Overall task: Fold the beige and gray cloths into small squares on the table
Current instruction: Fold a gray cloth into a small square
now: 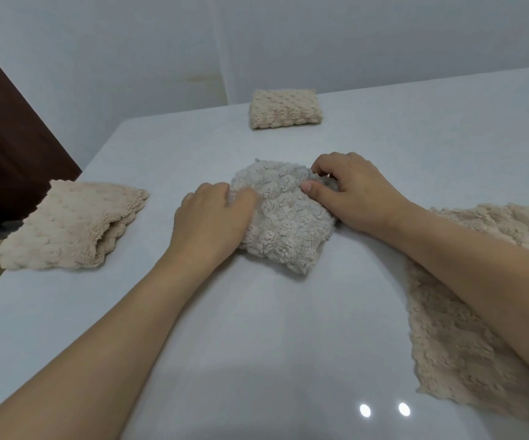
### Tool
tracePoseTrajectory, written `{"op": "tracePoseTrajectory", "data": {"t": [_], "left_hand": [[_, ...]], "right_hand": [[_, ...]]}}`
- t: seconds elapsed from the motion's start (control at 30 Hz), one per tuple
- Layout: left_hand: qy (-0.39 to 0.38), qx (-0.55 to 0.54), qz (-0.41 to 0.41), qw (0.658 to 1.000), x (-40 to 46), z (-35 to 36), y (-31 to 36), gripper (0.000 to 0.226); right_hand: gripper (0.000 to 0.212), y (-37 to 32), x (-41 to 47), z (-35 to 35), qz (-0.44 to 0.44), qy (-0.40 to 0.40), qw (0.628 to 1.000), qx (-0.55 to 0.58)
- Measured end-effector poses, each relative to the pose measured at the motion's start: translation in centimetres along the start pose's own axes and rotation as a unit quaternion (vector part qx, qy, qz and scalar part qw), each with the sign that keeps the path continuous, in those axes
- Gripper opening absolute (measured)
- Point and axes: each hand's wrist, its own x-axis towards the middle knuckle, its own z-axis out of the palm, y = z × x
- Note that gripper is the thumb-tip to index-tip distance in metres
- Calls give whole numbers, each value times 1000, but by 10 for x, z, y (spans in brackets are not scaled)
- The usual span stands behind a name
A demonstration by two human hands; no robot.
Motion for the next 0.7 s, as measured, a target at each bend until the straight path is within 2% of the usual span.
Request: {"op": "tracePoseTrajectory", "data": {"t": [0.1,0.17,0.23,0.3,0.4,0.57,0.7], "left_hand": [[21,-210,-34,977,4,-4,2,33],[8,-275,-37,961,6,-5,1,17],[-21,-287,-21,958,10,-3,-5,13],[-43,-258,9,965,12,-1,-12,21],[-30,-156,45,986,12,3,-14,19],[24,-2,39,999,9,10,-4,14],[-6,38,4,999,-5,7,2,17]], "right_hand": [[25,0,-3,-2,22,-17,998,57],[26,-1,-4,-1,40,-21,997,70],[26,0,-2,0,56,-20,995,84],[22,1,-1,0,64,-20,994,84],[17,3,0,1,62,-27,996,63],[16,1,3,2,72,-50,995,44],[14,-6,-4,0,75,-62,995,21]]}}
